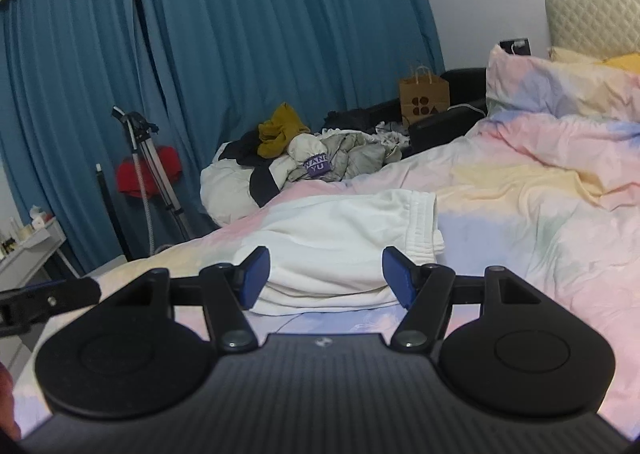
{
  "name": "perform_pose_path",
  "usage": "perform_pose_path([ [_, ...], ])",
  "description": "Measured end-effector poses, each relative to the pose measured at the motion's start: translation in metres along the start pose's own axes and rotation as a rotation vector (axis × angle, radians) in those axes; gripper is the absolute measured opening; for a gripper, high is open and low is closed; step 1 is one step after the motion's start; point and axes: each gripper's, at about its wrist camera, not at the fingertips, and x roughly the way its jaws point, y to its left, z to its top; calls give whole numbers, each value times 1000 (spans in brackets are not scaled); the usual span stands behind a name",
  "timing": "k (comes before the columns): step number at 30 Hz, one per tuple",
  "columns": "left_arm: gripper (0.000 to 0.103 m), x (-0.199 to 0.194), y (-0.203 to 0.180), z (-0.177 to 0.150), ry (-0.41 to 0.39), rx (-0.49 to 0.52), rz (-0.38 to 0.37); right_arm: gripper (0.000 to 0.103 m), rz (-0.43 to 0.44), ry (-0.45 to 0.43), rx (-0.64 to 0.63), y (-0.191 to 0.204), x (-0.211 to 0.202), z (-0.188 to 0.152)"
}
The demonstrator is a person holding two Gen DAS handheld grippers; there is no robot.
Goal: Fold clothes
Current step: 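Open both grippers and withdraw them from the folded garment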
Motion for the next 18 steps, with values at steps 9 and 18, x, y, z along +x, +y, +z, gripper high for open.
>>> perform_pose_path([
  [9, 103, -1, 18, -16, -14, -5, 60, 103, -2, -55, -40, 20, 7, -19],
  [18, 103, 34, 39, -35, 14, 0, 135, 103, -57, -39, -129, 33, 31, -45],
])
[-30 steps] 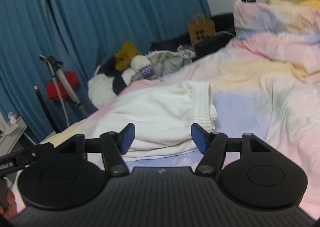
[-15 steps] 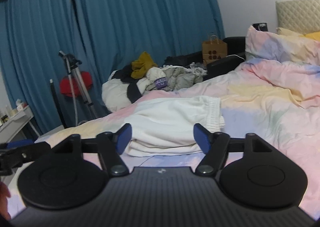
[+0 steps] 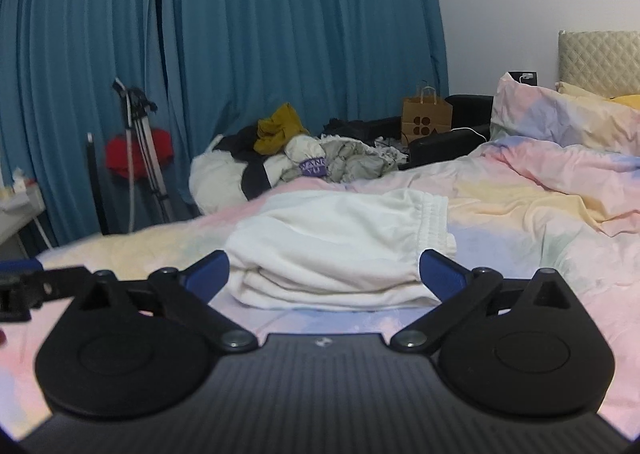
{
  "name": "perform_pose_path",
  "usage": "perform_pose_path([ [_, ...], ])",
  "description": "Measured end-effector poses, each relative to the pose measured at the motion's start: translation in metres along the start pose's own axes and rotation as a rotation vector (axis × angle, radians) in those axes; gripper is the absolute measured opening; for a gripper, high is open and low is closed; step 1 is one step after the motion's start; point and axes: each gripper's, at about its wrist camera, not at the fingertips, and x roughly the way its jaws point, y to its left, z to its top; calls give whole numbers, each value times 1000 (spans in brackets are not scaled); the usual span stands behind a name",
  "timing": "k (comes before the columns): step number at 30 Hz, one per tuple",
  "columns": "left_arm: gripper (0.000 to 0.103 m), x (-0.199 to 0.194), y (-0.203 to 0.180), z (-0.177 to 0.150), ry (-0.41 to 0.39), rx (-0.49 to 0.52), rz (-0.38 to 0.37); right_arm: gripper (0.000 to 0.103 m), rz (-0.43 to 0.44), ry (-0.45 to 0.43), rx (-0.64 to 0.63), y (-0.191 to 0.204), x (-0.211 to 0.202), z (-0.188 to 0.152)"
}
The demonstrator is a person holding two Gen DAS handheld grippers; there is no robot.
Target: Fold clothes
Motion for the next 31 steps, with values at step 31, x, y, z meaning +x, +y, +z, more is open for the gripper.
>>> perform_pose_path([
  [31, 103, 0, -9, -8, 6, 30, 31, 103, -31, 60, 49, -10, 16, -18],
])
